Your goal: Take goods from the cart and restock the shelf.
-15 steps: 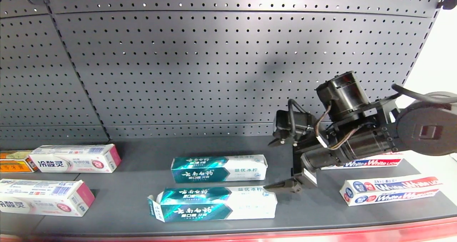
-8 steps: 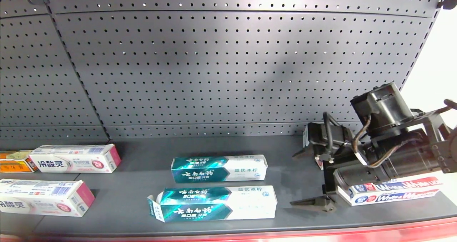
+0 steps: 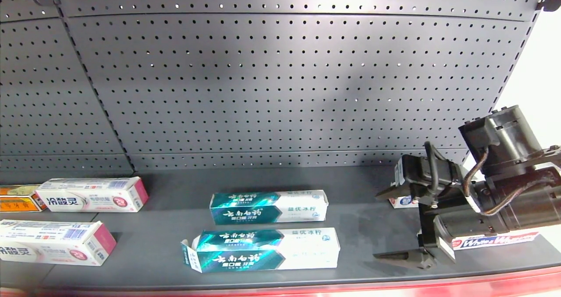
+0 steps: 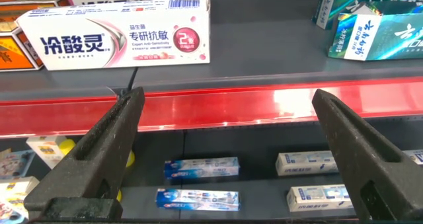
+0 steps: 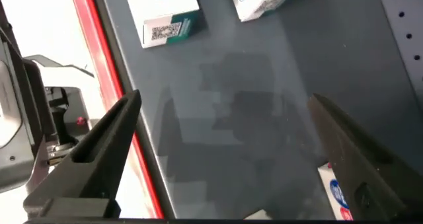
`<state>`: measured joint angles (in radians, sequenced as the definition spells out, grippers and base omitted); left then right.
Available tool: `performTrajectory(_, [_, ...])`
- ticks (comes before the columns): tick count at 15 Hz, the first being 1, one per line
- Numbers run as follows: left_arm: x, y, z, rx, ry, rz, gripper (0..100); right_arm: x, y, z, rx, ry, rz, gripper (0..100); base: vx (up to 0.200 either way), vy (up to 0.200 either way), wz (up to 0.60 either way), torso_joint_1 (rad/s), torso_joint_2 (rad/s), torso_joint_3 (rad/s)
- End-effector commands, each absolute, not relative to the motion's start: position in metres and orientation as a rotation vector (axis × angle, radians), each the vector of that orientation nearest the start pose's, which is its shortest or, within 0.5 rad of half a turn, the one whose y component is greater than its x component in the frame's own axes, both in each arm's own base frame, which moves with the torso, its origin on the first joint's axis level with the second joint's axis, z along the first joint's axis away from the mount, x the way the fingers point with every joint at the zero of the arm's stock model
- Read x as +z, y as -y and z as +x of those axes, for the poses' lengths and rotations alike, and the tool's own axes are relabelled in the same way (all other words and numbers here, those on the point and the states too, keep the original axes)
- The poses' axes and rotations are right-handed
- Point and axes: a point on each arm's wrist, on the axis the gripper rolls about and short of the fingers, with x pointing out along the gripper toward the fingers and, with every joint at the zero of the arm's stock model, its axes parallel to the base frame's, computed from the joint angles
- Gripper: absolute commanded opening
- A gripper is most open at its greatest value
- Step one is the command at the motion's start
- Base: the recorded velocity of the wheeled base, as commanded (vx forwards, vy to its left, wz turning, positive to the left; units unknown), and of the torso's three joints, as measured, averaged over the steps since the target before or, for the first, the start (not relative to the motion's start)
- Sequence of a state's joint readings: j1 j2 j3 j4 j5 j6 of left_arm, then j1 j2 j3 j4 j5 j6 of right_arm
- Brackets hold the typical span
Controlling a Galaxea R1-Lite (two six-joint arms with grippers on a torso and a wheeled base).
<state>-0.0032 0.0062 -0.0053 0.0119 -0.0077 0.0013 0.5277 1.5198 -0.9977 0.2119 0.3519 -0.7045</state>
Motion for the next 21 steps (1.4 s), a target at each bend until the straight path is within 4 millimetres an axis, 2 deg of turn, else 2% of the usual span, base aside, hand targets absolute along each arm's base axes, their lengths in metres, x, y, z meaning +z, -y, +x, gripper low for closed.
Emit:
performTrajectory(1, [0.076, 0.000, -0.023, -0.011, -0.014, 0.002, 100, 0.212, -0.128, 0.206, 1.060, -0.412, -0.690, 100, 0.000, 0.000, 0.00, 0.000, 0.00, 0.000])
performTrajectory(4, [0.076, 0.000, -0.023, -0.011, -0.014, 0.002, 100, 0.195, -0.127, 0.205, 1.047, -0.393, -0.673, 100, 0.000, 0.000, 0.00, 0.000, 0.00, 0.000])
performTrajectory(9, [0.076, 0.000, -0.023, -0.011, -0.015, 0.001, 100, 0.200, -0.127, 0.205, 1.008, -0.390, -0.568, 100, 0.000, 0.000, 0.00, 0.000, 0.00, 0.000])
performTrajectory(21, [0.076, 0.000, -0.023, -0.012, -0.017, 0.005, 100, 0.175, -0.144, 0.227, 0.997, -0.484, -0.584, 100, 0.000, 0.000, 0.00, 0.000, 0.00, 0.000])
